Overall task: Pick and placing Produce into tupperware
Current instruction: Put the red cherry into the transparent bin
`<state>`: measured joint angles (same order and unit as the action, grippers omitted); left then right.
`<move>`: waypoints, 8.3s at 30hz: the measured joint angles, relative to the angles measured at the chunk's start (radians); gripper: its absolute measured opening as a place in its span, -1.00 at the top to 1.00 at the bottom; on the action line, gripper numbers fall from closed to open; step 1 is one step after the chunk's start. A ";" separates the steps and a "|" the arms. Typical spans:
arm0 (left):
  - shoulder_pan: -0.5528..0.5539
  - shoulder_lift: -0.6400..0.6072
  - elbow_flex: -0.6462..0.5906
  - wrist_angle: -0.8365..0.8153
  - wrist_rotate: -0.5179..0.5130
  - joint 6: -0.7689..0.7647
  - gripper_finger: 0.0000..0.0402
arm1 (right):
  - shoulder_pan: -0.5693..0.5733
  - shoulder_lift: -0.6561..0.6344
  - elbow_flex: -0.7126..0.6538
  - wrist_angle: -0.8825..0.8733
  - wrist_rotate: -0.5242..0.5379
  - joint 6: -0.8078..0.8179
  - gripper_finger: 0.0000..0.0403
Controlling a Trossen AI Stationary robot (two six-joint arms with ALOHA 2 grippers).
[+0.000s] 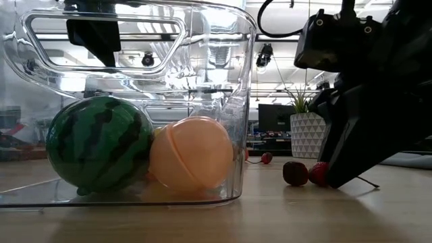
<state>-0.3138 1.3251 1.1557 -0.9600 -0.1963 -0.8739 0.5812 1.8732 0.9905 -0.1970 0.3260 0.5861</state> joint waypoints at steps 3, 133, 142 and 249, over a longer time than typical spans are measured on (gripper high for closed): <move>0.000 0.000 0.000 0.000 0.000 0.000 -0.17 | 0.000 0.000 0.000 0.000 0.002 0.003 0.51; -0.022 -0.005 0.000 -0.124 -0.133 -0.002 -0.17 | -0.078 0.064 0.078 0.045 -0.089 -0.272 -0.12; -0.022 -0.005 0.000 -0.124 -0.133 -0.001 -0.17 | -0.077 0.058 0.090 -0.024 -0.091 -0.235 0.06; 0.066 -0.034 0.000 -0.254 -0.184 0.052 -0.17 | -0.693 -0.053 0.099 -0.347 -0.256 -0.555 -0.17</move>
<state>-0.2480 1.2915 1.1553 -1.2137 -0.3805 -0.8215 -0.1120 1.8204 1.0891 -0.5438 0.0699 0.0312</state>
